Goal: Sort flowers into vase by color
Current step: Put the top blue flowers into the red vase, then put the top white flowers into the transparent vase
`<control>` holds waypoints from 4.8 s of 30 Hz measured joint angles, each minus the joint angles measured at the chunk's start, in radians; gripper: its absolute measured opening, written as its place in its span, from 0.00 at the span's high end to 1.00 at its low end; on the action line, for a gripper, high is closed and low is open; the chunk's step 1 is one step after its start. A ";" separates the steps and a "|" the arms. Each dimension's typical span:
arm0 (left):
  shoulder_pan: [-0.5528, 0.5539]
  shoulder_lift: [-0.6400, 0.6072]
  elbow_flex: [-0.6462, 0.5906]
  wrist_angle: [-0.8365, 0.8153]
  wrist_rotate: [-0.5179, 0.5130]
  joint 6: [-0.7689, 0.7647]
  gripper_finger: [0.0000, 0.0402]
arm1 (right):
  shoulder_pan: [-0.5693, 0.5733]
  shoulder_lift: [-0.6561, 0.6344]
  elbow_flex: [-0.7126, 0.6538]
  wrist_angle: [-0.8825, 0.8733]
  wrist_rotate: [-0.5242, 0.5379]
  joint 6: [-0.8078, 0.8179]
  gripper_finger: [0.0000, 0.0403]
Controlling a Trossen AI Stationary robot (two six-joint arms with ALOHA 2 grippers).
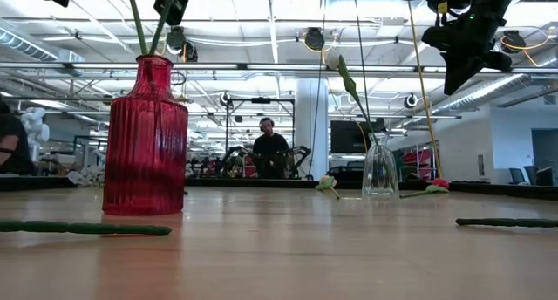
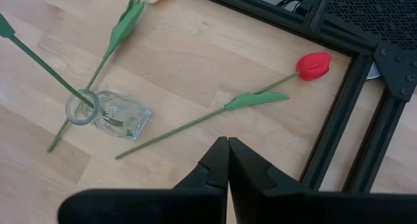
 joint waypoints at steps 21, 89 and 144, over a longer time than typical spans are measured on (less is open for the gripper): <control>-0.019 -0.001 0.000 -0.191 -0.033 0.203 0.97 | 0.000 0.000 0.000 0.000 0.000 0.000 1.00; 0.081 -0.246 0.121 -1.207 -0.506 -0.214 0.52 | 0.000 0.000 0.000 -0.001 0.000 0.000 1.00; 0.832 0.293 0.108 -0.896 -0.460 -0.833 0.52 | 0.000 0.000 0.000 0.388 0.000 -0.015 1.00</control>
